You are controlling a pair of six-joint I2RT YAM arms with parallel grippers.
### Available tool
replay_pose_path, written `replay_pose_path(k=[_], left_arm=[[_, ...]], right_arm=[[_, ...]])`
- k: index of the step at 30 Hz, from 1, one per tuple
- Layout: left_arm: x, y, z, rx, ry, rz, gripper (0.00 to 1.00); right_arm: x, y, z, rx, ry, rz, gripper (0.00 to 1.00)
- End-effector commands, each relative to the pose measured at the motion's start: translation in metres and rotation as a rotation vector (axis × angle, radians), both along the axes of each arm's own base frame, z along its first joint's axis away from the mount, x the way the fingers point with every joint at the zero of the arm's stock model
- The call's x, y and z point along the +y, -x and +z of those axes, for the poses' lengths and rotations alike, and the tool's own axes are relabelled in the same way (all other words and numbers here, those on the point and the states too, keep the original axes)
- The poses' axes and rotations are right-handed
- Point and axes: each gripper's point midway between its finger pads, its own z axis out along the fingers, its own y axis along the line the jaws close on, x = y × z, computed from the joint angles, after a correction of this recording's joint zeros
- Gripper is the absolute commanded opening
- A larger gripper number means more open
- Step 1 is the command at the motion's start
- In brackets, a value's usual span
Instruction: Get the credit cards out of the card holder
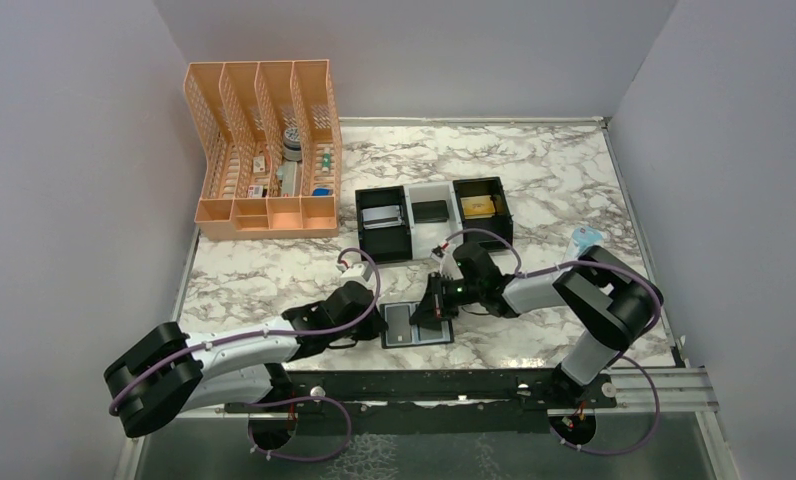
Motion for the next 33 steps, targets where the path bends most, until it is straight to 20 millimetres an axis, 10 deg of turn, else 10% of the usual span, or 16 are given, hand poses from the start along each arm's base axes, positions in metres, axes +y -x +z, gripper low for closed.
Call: replay_pose_path(k=[1,17,33], left_arm=[[0.012,0.008,-0.013,0.023,-0.039,0.013,0.0],[0.014,0.007,-0.01,0.011,-0.027,0.024,0.0],[0.013,0.008,-0.01,0.015,-0.024,0.013,0.0]], right_arm=[[0.002,-0.006,0.014,-0.068,-0.016,-0.011,0.01],[-0.01,-0.011,0.009,-0.094,0.05,-0.043,0.01],[-0.013,-0.021,-0.018,-0.144,0.24,-0.036,0.27]])
